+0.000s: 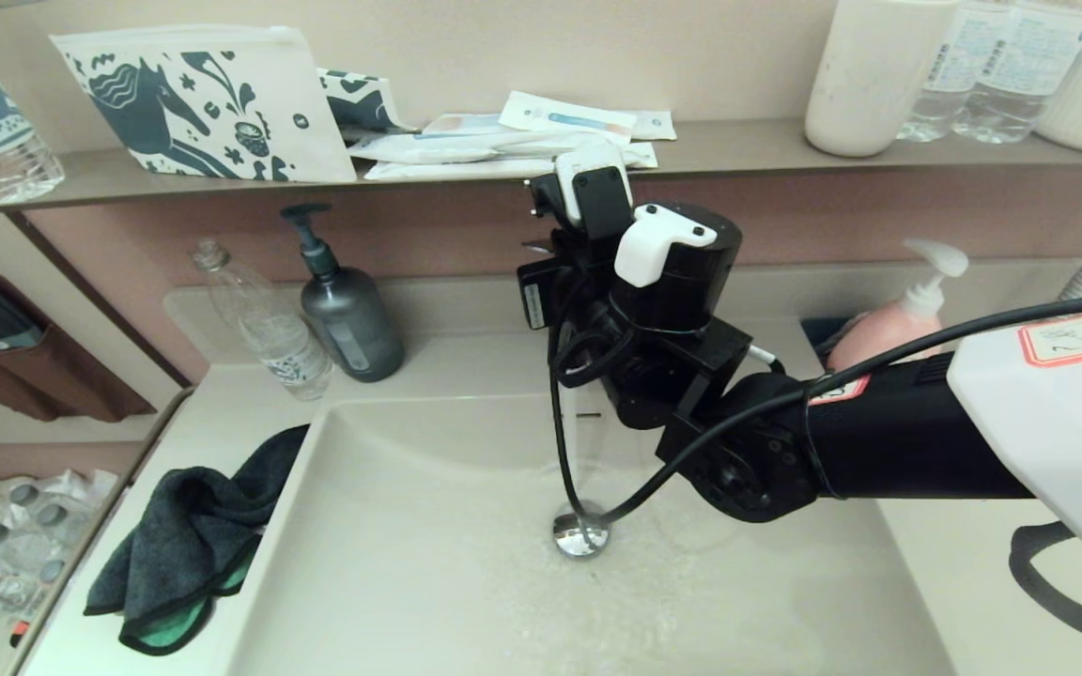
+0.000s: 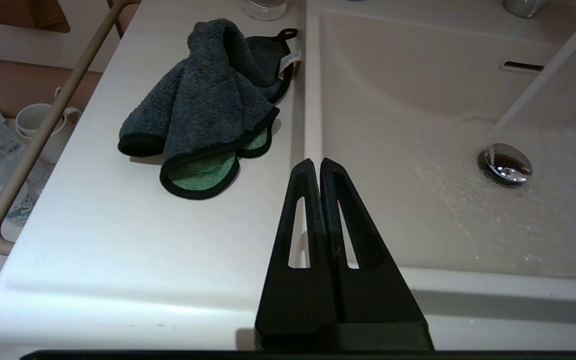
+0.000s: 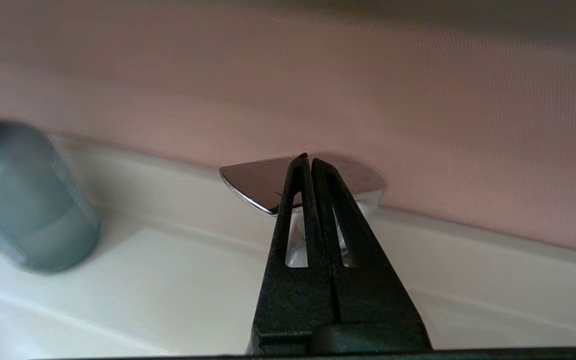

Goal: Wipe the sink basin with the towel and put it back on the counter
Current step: Turn off the faucet

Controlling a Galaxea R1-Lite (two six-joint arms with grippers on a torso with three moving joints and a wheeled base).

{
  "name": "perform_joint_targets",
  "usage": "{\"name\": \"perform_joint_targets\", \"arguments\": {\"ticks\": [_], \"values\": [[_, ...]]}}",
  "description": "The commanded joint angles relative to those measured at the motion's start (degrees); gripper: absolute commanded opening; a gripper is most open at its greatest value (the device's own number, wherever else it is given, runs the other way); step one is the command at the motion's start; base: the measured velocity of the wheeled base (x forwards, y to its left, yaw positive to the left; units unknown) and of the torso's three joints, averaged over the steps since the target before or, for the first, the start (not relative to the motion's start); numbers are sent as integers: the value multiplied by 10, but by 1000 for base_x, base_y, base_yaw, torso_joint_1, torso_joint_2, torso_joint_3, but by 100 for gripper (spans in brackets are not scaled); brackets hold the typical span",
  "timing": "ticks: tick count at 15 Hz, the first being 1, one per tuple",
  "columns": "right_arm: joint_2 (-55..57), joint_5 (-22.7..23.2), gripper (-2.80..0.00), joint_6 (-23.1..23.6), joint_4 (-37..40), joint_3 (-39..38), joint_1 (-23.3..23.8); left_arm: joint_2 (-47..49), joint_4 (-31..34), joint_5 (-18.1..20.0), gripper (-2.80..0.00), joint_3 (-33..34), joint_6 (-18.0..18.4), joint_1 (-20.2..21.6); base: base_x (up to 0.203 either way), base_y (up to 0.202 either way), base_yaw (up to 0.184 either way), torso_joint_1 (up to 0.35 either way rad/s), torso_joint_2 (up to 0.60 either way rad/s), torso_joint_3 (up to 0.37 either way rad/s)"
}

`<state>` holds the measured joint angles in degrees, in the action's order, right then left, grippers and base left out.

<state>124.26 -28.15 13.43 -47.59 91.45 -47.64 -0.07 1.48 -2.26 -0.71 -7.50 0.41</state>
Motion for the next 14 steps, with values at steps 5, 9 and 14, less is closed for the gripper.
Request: {"name": "perform_joint_targets", "arguments": {"ticks": [5, 9, 14], "values": [[0, -1, -280, 0, 0, -22, -2, 1, 0, 0, -280, 0, -1, 0, 0, 0, 0, 0, 0, 0], [-1, 0, -280, 1, 10, -23, -1, 1, 0, 0, -280, 0, -1, 0, 0, 0, 0, 0, 0, 0], [-12, -2, -280, 0, 14, -62, -2, 1, 0, 0, -280, 0, -1, 0, 0, 0, 0, 0, 0, 0]]}}
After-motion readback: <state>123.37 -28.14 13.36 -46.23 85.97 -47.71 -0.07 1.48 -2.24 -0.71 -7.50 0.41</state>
